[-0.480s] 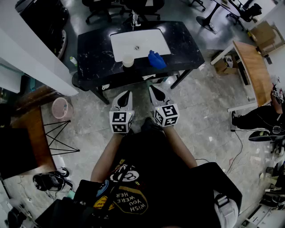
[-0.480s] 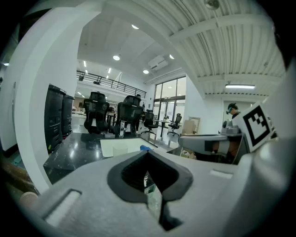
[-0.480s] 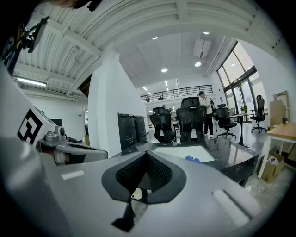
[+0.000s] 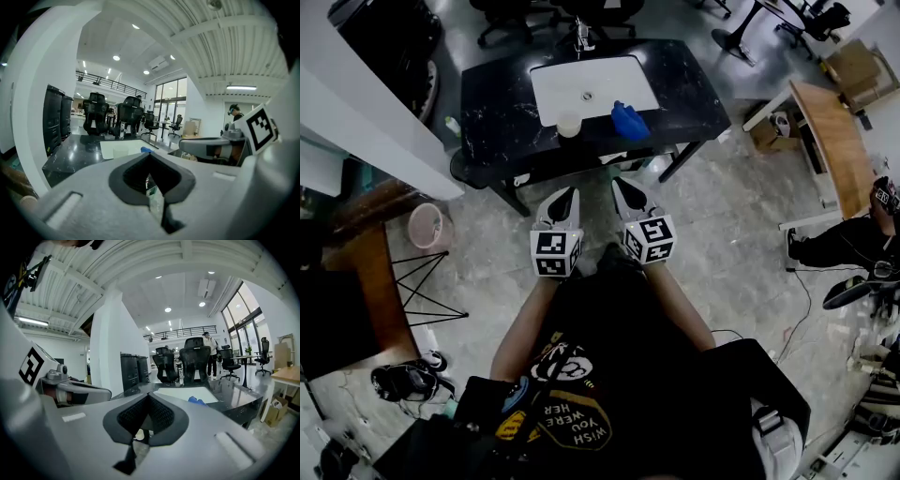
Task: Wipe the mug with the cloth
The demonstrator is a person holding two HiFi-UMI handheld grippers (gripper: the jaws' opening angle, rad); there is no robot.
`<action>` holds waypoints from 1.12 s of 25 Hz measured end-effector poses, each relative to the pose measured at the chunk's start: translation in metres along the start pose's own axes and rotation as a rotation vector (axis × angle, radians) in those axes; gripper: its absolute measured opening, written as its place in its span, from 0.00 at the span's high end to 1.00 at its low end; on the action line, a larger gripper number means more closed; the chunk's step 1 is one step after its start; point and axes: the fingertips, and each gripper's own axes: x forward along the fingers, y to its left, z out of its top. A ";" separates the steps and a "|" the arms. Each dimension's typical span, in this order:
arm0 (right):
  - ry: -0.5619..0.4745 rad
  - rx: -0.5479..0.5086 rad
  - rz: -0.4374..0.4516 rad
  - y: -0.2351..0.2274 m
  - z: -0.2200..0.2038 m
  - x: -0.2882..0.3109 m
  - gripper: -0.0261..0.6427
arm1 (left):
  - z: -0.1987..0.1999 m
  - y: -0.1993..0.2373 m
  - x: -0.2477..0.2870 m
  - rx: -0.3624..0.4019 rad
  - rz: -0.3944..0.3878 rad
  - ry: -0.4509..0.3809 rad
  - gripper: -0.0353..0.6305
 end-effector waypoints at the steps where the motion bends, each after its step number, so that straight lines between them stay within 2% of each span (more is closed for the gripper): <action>1: 0.002 -0.001 0.001 0.000 0.000 0.000 0.96 | 0.000 0.000 0.000 -0.001 -0.002 0.002 0.94; 5: 0.002 0.000 -0.004 0.001 -0.001 0.003 0.96 | -0.003 0.002 0.000 -0.019 -0.007 0.012 0.94; 11: 0.013 0.014 0.005 0.002 -0.001 0.006 0.96 | -0.003 0.013 0.000 -0.134 -0.003 -0.007 0.95; 17: 0.072 -0.001 -0.004 -0.002 -0.007 0.003 0.96 | -0.010 0.007 0.006 -0.077 -0.030 0.052 0.95; 25: 0.137 0.028 0.021 -0.019 -0.025 0.023 0.96 | -0.017 0.017 0.032 -0.074 -0.017 0.098 0.94; 28: 0.146 0.048 0.039 -0.031 -0.028 0.039 0.96 | -0.017 0.024 0.052 -0.046 -0.013 0.076 0.94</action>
